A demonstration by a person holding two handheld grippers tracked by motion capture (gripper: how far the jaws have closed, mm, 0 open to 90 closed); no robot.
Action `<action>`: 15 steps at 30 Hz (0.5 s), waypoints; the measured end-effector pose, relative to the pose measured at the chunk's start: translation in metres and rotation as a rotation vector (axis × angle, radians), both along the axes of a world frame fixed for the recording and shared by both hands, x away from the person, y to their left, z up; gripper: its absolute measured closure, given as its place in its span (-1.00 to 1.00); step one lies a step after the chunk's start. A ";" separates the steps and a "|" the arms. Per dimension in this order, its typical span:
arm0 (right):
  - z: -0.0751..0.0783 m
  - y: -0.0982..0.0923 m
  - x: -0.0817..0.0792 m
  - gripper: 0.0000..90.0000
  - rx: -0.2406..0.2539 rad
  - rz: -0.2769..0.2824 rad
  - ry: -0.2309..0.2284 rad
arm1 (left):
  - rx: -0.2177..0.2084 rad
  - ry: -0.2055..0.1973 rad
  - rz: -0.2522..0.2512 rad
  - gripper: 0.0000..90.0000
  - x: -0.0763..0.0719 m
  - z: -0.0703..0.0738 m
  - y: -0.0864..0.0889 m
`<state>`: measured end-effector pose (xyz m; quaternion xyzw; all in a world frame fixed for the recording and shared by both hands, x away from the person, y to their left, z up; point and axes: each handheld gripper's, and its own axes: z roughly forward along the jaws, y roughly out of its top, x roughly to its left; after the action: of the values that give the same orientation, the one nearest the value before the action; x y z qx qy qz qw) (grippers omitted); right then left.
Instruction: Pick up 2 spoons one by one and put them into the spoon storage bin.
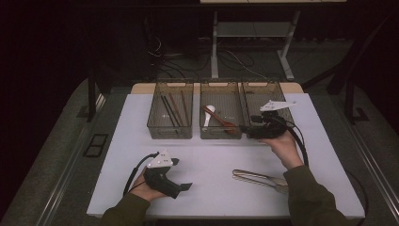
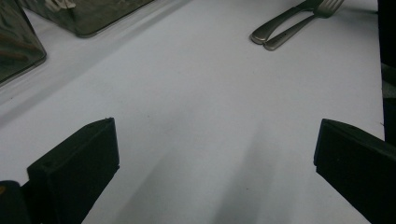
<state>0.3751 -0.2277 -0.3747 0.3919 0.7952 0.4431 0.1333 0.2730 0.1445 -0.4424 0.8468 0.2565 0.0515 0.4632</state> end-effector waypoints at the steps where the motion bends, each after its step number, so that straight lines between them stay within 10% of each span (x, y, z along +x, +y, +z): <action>1: 0.000 -0.002 -0.002 -0.30 0.000 0.002 -0.002 | -0.001 0.001 0.000 -1.00 0.000 0.000 0.000; 15: -0.009 -0.031 -0.028 -0.30 0.015 0.026 0.005 | 0.000 0.000 -0.005 -1.00 -0.001 0.000 0.000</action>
<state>0.3470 -0.2583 -0.3840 0.3836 0.7971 0.4500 0.1227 0.2725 0.1441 -0.4422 0.8474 0.2545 0.0505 0.4633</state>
